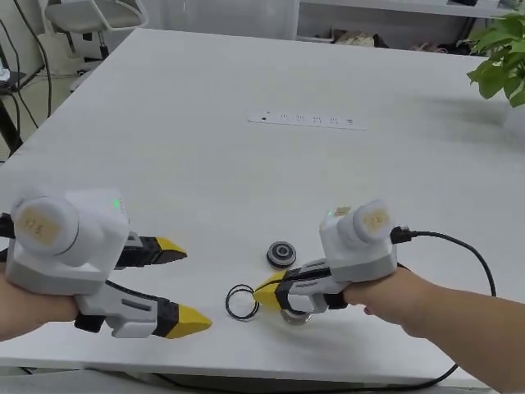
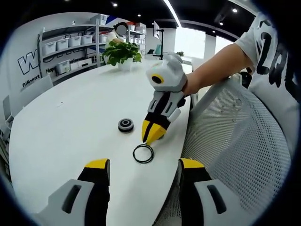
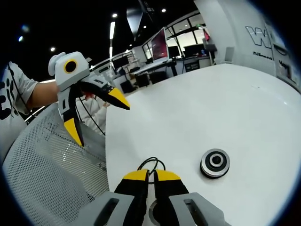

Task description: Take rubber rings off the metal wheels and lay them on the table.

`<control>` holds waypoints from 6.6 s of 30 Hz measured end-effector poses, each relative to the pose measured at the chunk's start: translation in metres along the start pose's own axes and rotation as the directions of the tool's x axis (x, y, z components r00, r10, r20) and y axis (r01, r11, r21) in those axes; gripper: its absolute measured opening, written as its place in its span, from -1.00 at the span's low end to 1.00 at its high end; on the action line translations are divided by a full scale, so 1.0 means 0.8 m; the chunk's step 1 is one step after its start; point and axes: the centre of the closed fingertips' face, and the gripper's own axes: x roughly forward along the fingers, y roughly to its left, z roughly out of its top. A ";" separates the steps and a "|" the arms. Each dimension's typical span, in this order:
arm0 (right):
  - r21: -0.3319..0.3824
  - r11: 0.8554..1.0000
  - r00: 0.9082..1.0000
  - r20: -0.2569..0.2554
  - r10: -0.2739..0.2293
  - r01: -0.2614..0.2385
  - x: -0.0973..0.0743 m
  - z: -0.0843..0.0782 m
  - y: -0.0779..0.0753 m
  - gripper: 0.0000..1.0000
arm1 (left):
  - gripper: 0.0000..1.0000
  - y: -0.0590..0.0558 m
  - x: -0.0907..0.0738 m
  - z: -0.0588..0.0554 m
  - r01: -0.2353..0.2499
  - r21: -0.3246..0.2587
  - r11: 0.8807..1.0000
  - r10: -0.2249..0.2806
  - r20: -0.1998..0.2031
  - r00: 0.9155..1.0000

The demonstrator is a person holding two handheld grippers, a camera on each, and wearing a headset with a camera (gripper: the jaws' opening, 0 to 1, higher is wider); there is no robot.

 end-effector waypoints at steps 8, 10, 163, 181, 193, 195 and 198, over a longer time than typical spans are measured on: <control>-0.001 1.000 1.000 0.002 -0.025 0.025 -0.005 0.000 -0.008 -0.80 | 0.14 0.001 0.002 -0.001 0.003 0.001 1.000 -0.003 -0.005 1.000; 0.006 0.999 0.999 0.011 -0.037 0.037 -0.009 0.003 -0.012 -0.75 | 0.13 0.003 0.002 -0.002 0.001 0.000 1.000 -0.001 -0.008 1.000; -0.050 0.960 0.960 0.063 -0.273 0.276 -0.029 -0.001 -0.105 -0.56 | -0.83 0.061 0.182 0.049 0.004 0.040 0.999 -0.001 -0.057 0.998; -0.047 0.963 0.964 0.036 -0.265 0.266 -0.037 -0.009 -0.104 -0.81 | -0.83 0.065 0.184 0.048 -0.001 0.035 0.999 0.003 -0.057 0.998; -0.044 0.961 0.962 0.031 -0.271 0.273 -0.038 -0.010 -0.107 -0.95 | -0.83 0.067 0.184 0.047 -0.002 0.033 0.999 0.004 -0.054 0.999; -0.037 0.961 0.962 0.032 -0.273 0.274 -0.039 -0.010 -0.107 -0.97 | -0.83 0.067 0.184 0.047 -0.003 0.033 0.999 0.005 -0.054 0.999; -0.028 0.960 0.960 0.032 -0.277 0.278 -0.039 -0.010 -0.109 -1.00 | -0.83 0.066 0.184 0.047 -0.005 0.033 0.999 0.007 -0.054 0.999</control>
